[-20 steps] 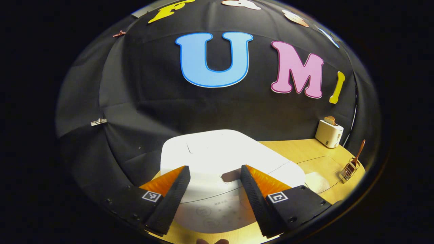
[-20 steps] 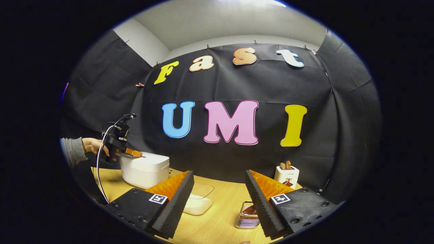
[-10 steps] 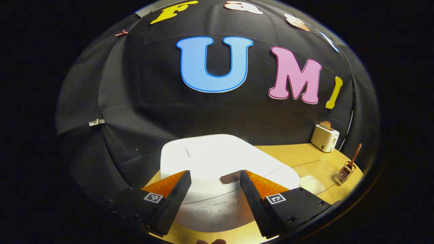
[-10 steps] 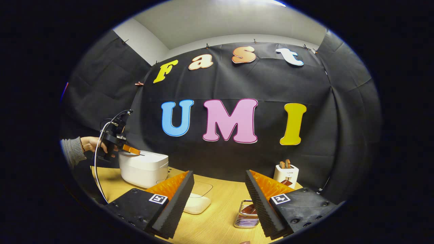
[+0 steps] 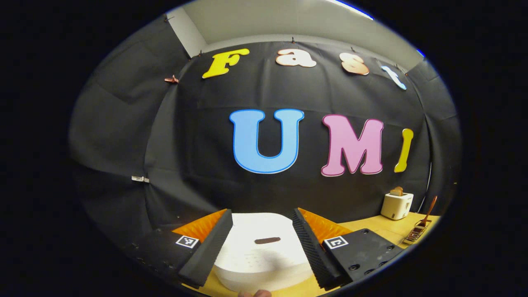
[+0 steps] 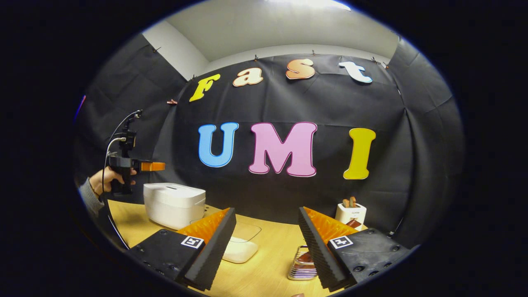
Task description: Close the left gripper, press the button to open the rice cooker; take a wooden spoon from the chopstick holder with the right hand, scoop a spoonful of rice and pour it into the rice cooker, then put the wooden spoon back into the chopstick holder.
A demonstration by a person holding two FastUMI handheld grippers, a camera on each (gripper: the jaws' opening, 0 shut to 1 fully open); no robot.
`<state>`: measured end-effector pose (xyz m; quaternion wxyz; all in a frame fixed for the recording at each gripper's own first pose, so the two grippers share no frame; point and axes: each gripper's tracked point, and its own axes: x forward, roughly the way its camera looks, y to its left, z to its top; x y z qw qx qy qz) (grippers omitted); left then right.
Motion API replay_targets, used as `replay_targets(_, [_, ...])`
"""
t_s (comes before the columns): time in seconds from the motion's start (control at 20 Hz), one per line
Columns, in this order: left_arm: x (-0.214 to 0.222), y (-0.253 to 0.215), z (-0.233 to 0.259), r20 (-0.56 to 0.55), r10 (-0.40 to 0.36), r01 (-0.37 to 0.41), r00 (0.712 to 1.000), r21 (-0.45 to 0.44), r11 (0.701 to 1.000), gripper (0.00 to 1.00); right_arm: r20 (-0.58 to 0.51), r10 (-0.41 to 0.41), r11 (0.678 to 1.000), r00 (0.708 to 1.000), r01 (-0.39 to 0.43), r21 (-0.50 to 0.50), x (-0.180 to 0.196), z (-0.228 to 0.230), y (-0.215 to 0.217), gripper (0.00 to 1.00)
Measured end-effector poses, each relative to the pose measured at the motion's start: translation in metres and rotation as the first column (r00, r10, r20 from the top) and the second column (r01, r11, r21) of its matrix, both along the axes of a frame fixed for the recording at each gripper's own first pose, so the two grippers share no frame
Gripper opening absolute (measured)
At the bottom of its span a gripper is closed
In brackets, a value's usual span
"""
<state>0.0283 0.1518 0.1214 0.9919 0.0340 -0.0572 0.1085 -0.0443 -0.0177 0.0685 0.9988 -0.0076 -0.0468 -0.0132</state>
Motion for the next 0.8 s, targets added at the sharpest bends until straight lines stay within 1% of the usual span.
replay_targets(0.15, [-0.013,-0.032,-0.015,0.048,-0.032,0.034,0.998,-0.05,0.998,0.94,0.034,0.0,0.999,0.999,0.002,-0.046,0.003,0.006,0.006,0.94])
replay_targets(0.25, [-0.022,-0.058,-0.024,0.087,-0.076,0.084,0.993,-0.102,0.991,0.94,0.07,0.0,0.998,0.998,0.005,-0.068,0.007,0.012,0.012,0.94])
replay_targets(0.3, [-0.024,-0.068,-0.03,0.099,-0.09,0.1,0.991,-0.107,0.989,0.95,0.083,-0.003,0.998,0.997,0.008,-0.068,0.01,0.011,0.014,0.94])
replay_targets(0.45, [-0.031,-0.078,-0.046,0.097,-0.096,0.104,0.991,-0.086,0.991,0.94,0.089,0.011,0.999,0.996,-0.007,-0.046,0.021,0.003,0.02,0.94])
replay_targets(0.6, [-0.035,-0.085,-0.05,0.091,-0.134,0.142,0.987,-0.095,0.985,0.95,0.063,0.01,0.999,0.998,-0.008,-0.039,0.032,-0.012,0.017,0.94])
replay_targets(0.8, [-0.032,-0.077,-0.06,0.064,-0.132,0.138,0.989,-0.1,0.985,0.95,0.044,0.008,0.999,0.999,-0.006,-0.046,0.034,-0.024,0.018,0.94])
